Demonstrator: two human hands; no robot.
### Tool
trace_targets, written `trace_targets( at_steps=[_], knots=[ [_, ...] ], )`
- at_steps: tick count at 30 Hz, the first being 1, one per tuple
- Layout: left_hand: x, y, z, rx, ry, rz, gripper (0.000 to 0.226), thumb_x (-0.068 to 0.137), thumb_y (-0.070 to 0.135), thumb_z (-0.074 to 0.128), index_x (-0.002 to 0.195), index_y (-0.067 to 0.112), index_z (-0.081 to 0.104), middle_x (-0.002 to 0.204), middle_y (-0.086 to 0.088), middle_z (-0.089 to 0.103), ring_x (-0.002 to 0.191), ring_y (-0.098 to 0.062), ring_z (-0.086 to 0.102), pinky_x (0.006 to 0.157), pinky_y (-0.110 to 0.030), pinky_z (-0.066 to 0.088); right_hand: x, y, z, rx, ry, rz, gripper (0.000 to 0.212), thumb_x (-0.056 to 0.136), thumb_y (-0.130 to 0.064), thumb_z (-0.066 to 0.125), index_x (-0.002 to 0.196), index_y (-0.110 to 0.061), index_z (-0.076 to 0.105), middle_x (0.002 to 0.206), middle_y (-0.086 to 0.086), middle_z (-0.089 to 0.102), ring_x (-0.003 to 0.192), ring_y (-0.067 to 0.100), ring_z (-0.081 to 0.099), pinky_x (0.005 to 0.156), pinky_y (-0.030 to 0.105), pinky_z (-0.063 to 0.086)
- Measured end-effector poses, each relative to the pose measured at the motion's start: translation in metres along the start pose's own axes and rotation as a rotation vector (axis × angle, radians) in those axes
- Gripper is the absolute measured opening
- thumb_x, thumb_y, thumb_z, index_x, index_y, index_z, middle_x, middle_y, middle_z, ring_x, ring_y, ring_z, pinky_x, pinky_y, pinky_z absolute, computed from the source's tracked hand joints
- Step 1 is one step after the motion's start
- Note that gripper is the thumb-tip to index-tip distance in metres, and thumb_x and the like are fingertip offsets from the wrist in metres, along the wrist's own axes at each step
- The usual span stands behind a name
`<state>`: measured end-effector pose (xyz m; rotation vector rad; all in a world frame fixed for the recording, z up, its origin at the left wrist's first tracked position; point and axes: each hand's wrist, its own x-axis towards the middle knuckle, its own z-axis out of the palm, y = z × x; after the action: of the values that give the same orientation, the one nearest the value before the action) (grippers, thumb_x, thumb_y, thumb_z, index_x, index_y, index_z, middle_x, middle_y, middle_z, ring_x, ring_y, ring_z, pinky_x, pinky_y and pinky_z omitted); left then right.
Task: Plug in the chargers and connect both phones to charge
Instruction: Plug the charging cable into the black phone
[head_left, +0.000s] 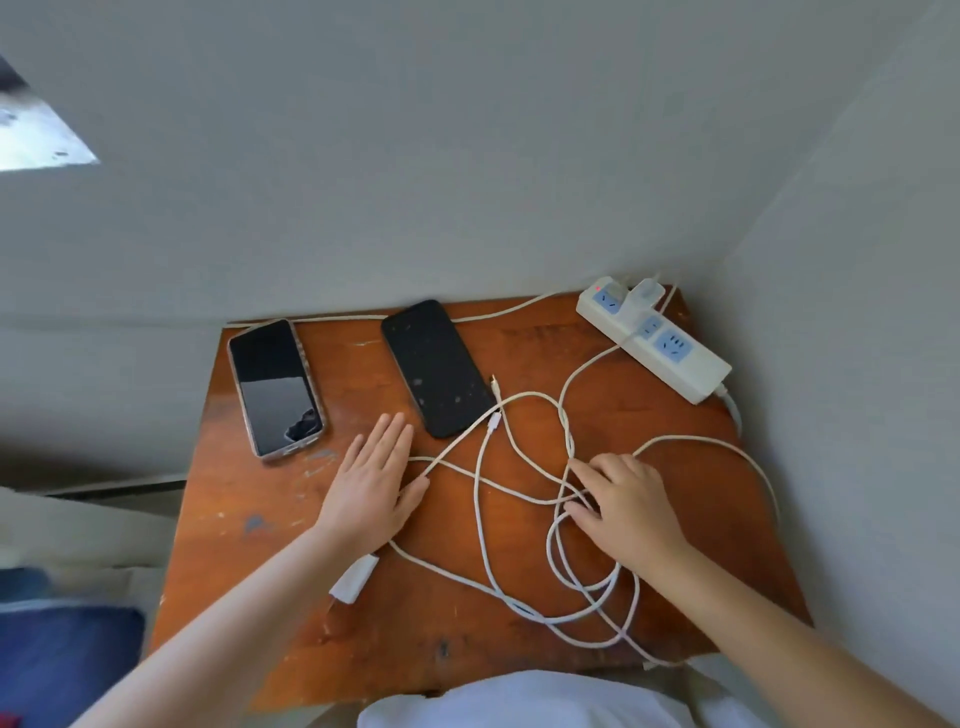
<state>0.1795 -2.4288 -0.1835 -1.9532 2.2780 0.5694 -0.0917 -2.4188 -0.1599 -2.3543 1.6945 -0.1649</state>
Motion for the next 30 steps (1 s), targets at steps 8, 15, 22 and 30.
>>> trace_targets(
  at_steps=[8,15,22,30],
  knots=[
    [-0.007,-0.027,-0.002,0.147,-0.096,0.034,0.061,0.095,0.046,0.020,0.142,0.018,-0.007,0.155,-0.002,-0.008,0.140,-0.017,-0.014,0.110,-0.031,-0.010,0.005,-0.005,-0.004,0.138,0.104,0.196,0.013,0.079,0.006,0.064,0.090,0.004,0.069,0.078,0.021,0.070,0.069,0.035,0.066,0.063,0.036,0.049],
    [-0.004,-0.055,-0.017,0.130,-0.161,0.056,0.063,0.092,0.051,0.019,0.142,0.020,-0.006,0.155,-0.001,-0.007,0.140,-0.016,-0.011,0.112,-0.031,-0.003,-0.005,-0.015,-0.005,0.078,-0.020,0.273,0.016,0.089,-0.014,0.057,0.082,-0.001,0.063,0.082,0.014,0.066,0.066,0.018,0.054,0.050,0.012,0.027],
    [0.004,-0.030,-0.018,0.122,-0.110,0.176,0.057,0.096,0.042,0.018,0.142,0.018,-0.005,0.155,-0.001,-0.008,0.140,-0.016,-0.013,0.111,-0.031,-0.008,0.008,-0.052,0.001,-0.100,-0.128,0.168,0.035,0.092,-0.035,0.047,0.120,-0.016,0.055,0.125,0.002,0.058,0.119,0.020,0.047,0.101,0.036,0.034],
    [0.026,0.002,-0.021,0.068,-0.070,0.229,0.053,0.098,0.037,0.019,0.142,0.017,-0.002,0.155,-0.002,-0.007,0.140,-0.015,-0.014,0.110,-0.029,-0.009,0.067,-0.084,0.006,0.021,-0.172,0.405,0.040,0.091,-0.012,0.053,0.130,-0.010,0.042,0.134,0.011,0.048,0.114,0.023,0.055,0.093,0.027,0.048]
  ],
)
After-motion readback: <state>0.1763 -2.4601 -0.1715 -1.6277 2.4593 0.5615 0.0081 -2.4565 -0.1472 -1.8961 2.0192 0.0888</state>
